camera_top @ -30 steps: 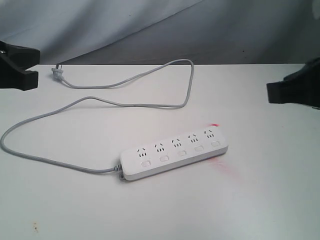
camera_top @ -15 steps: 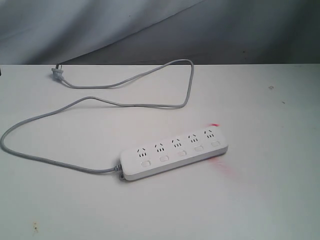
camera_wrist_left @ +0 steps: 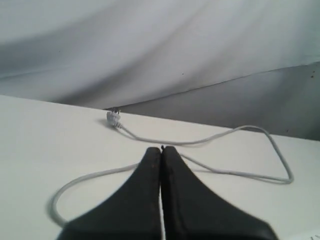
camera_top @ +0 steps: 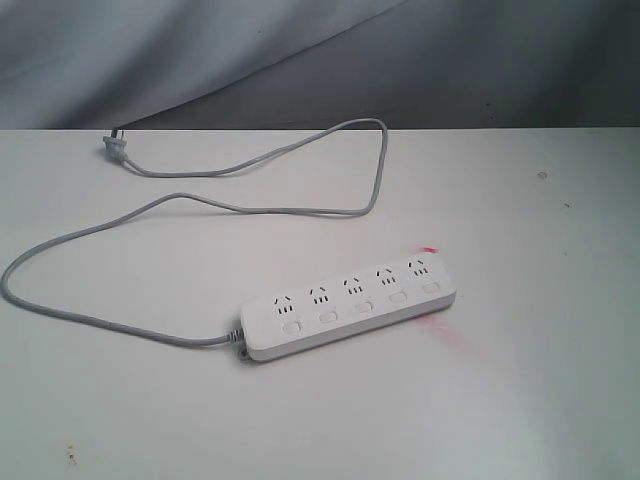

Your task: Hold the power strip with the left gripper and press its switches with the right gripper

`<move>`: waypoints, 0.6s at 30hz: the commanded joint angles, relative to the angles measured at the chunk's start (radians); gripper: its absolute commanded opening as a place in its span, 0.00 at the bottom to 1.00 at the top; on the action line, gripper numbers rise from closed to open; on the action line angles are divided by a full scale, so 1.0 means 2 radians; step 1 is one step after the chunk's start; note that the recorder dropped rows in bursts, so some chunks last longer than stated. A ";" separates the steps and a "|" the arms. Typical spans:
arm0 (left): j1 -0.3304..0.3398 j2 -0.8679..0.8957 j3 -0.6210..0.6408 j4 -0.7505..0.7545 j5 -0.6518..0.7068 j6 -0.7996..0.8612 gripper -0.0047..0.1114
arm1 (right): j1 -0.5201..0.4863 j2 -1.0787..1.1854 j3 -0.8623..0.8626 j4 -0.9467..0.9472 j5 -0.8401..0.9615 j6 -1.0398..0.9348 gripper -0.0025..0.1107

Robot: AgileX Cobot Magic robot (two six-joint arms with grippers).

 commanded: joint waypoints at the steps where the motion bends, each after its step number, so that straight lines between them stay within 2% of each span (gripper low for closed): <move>1: 0.001 -0.003 0.038 -0.004 -0.035 -0.009 0.04 | -0.002 -0.003 0.031 -0.044 -0.031 0.018 0.02; 3: 0.001 -0.003 0.049 -0.004 -0.060 -0.014 0.04 | -0.002 -0.003 0.036 -0.069 -0.036 0.033 0.02; 7: 0.001 -0.003 0.049 0.010 -0.034 -0.012 0.04 | -0.002 -0.003 0.036 -0.064 -0.036 0.033 0.02; 18: 0.001 -0.003 0.049 0.010 -0.033 -0.015 0.04 | -0.002 -0.003 0.036 -0.067 -0.036 0.033 0.02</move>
